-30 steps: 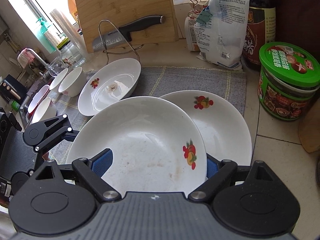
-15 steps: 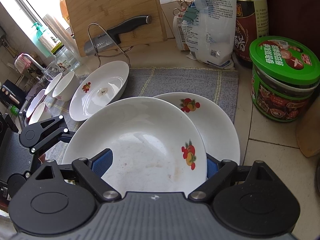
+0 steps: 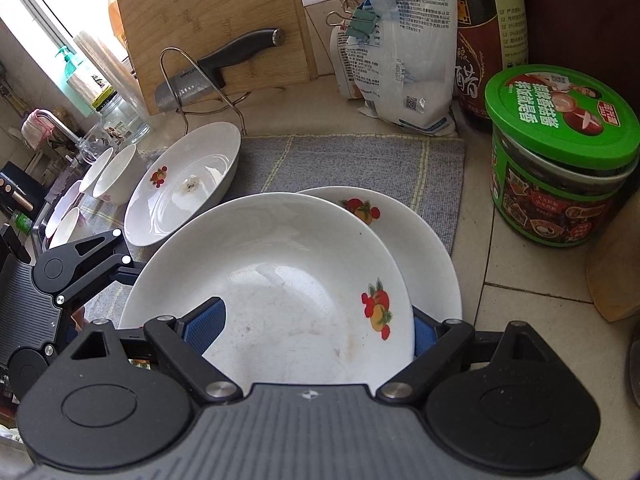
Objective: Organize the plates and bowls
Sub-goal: 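Lower the held flowered plate onto the other white plate with both tools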
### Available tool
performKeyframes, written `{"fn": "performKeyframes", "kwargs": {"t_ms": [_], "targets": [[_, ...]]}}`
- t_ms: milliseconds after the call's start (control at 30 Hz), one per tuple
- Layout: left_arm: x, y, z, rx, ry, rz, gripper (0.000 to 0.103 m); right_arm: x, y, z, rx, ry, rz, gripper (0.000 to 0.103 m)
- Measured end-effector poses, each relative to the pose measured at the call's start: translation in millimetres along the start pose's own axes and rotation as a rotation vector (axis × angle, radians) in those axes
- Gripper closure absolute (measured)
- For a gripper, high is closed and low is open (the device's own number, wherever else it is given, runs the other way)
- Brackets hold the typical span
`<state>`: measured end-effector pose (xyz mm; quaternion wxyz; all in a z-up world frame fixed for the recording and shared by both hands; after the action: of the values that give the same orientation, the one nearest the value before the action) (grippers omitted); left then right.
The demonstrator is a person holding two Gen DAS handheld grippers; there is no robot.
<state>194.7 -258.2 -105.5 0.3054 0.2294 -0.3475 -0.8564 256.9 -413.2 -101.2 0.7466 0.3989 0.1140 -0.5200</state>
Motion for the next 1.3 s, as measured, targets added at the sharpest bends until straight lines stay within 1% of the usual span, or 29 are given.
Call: {"fn": "performKeyframes", "kwargs": {"t_ms": [267, 833, 1300], "targets": [[-4, 0, -6, -0.021, -0.001, 0.014, 0.005, 4, 0, 0, 0.0, -0.01, -0.003, 0.008], [-5, 0, -10, -0.019, 0.004, -0.017, 0.005, 2, -1, 3, -0.002, -0.039, -0.002, 0.008], [-5, 0, -11, -0.016, 0.0, -0.024, 0.006, -2, -6, 11, 0.007, -0.055, -0.017, 0.004]]}}
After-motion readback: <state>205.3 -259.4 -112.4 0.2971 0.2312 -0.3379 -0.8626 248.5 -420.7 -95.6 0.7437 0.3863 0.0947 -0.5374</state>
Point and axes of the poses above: each gripper's, at about its wrist camera, not at the fingertips, and z roughly against the way its jaws point, x to its right, y to its top, the point moved 5 cm from there along -z, roughly the way its jaws point, and after that the axes turned 15 degrees about y, right-handed, at the moved point
